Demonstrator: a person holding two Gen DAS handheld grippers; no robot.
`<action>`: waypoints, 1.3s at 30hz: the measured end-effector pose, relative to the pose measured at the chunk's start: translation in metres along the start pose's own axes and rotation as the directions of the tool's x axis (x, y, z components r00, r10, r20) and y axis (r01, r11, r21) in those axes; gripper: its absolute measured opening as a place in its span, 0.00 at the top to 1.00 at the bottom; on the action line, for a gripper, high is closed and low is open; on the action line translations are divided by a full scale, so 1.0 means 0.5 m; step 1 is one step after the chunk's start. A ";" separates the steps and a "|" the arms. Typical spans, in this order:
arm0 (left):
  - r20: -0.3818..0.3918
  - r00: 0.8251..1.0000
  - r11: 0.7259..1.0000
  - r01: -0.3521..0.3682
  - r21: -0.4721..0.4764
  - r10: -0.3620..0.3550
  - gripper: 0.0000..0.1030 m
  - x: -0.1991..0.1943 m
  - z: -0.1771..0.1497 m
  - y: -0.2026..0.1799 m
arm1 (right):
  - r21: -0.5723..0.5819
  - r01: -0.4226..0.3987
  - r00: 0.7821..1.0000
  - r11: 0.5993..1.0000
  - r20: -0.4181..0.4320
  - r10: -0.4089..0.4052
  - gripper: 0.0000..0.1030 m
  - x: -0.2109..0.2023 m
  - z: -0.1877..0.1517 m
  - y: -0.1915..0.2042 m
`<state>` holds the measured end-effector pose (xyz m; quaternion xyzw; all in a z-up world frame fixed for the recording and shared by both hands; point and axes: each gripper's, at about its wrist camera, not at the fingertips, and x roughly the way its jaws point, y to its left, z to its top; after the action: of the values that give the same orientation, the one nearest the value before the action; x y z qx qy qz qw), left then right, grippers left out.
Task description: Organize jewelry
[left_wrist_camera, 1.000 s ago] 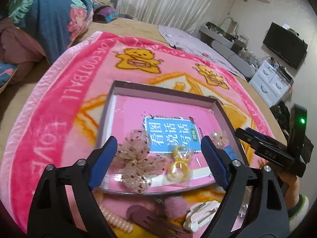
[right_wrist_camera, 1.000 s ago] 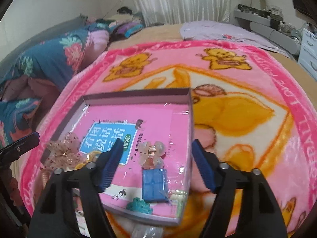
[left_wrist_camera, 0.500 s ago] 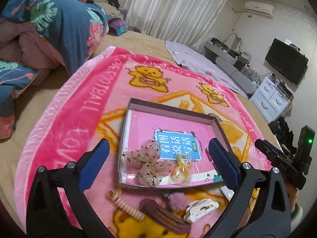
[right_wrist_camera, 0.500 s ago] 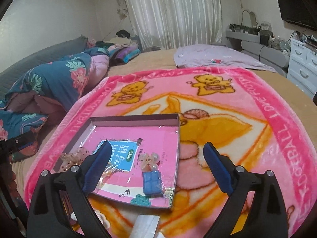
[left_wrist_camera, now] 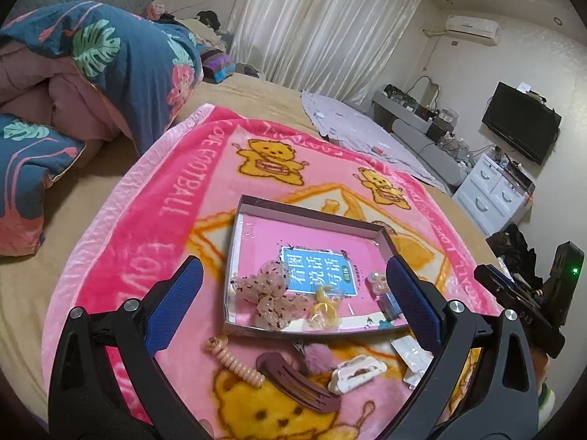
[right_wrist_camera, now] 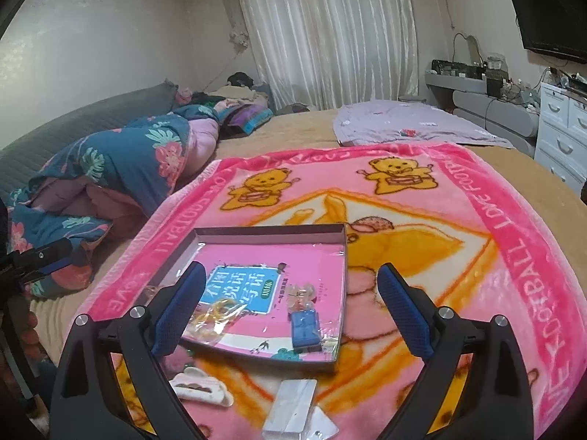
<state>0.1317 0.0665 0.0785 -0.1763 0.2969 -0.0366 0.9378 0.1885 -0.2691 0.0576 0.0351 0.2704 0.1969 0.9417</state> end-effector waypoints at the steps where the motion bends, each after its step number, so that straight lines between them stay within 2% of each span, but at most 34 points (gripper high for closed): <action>1: 0.001 1.000 1.000 0.001 0.000 -0.001 0.09 -0.005 -0.001 -0.002 | -0.001 -0.002 1.000 1.000 0.004 0.002 0.09 -0.007 0.001 0.003; 10: 0.018 1.000 1.000 0.009 0.017 -0.009 0.09 -0.050 -0.012 -0.020 | -0.021 -0.020 0.999 1.000 0.025 0.021 0.09 -0.063 -0.003 0.026; 21: 0.019 1.000 0.999 0.001 0.044 -0.002 0.09 -0.086 -0.038 -0.040 | -0.052 -0.041 0.999 0.998 0.013 0.042 0.08 -0.110 -0.030 0.051; 39: -0.047 0.998 0.997 -0.031 0.076 0.035 0.09 -0.096 -0.105 -0.044 | -0.075 -0.057 0.998 0.996 -0.032 0.055 0.07 -0.140 -0.073 0.067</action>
<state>0.0631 0.0380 0.0722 -0.1350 0.3209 -0.0364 0.9367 0.1031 -0.2670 0.0671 0.0038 0.2758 0.2341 0.9323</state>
